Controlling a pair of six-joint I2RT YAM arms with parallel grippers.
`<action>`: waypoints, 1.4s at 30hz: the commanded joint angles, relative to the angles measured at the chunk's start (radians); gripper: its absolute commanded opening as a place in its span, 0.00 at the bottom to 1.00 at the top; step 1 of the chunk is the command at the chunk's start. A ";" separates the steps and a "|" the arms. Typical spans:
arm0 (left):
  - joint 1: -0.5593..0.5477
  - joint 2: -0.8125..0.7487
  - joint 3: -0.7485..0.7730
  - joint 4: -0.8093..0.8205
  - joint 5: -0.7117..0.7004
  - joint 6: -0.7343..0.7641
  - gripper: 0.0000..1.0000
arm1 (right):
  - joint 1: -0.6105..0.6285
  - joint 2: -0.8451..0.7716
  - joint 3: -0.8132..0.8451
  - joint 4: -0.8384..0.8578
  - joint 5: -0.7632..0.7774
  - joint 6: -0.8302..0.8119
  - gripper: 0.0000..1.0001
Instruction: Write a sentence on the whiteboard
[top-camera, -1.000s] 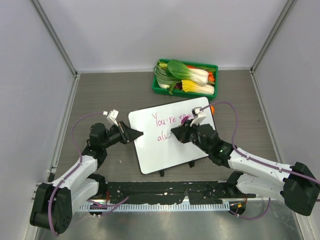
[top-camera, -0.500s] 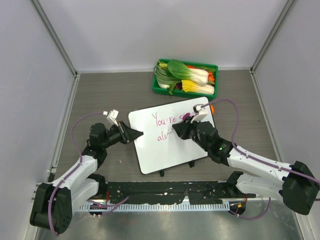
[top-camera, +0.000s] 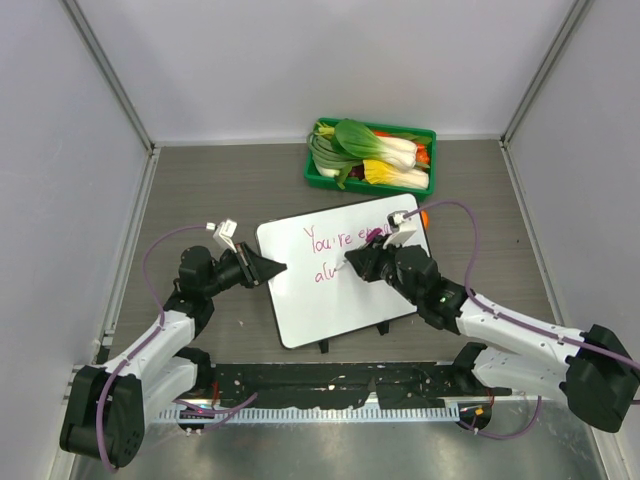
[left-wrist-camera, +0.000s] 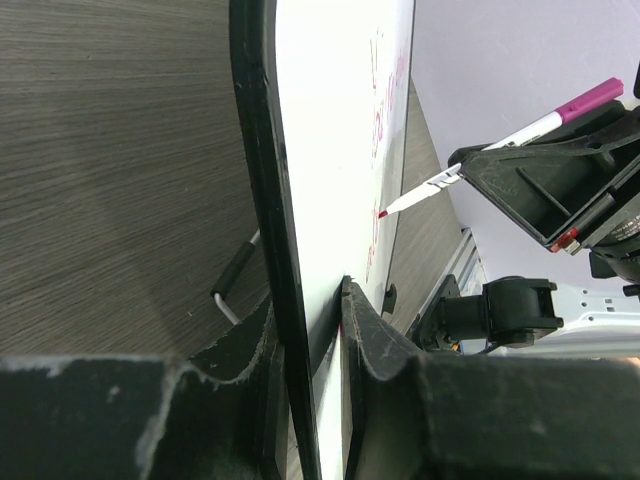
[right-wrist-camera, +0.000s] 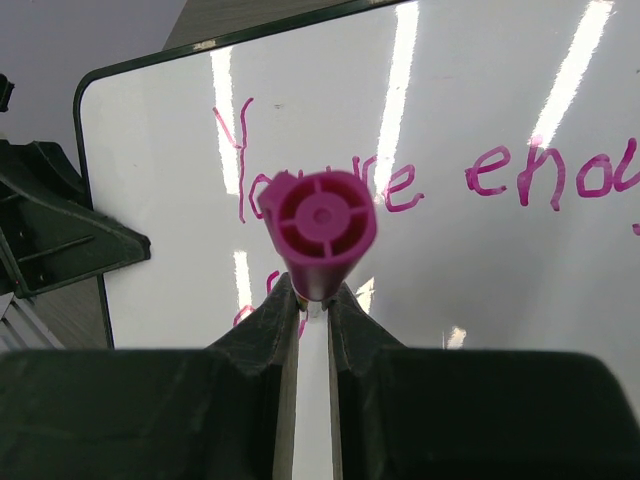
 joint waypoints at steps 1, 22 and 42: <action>0.002 0.023 -0.012 -0.093 -0.127 0.189 0.00 | -0.002 -0.015 -0.035 -0.045 0.000 -0.001 0.01; 0.000 0.017 -0.012 -0.098 -0.135 0.190 0.00 | -0.002 -0.018 -0.009 -0.065 0.041 -0.016 0.01; -0.001 0.019 -0.009 -0.099 -0.133 0.192 0.00 | -0.004 0.004 0.081 -0.080 0.073 -0.048 0.01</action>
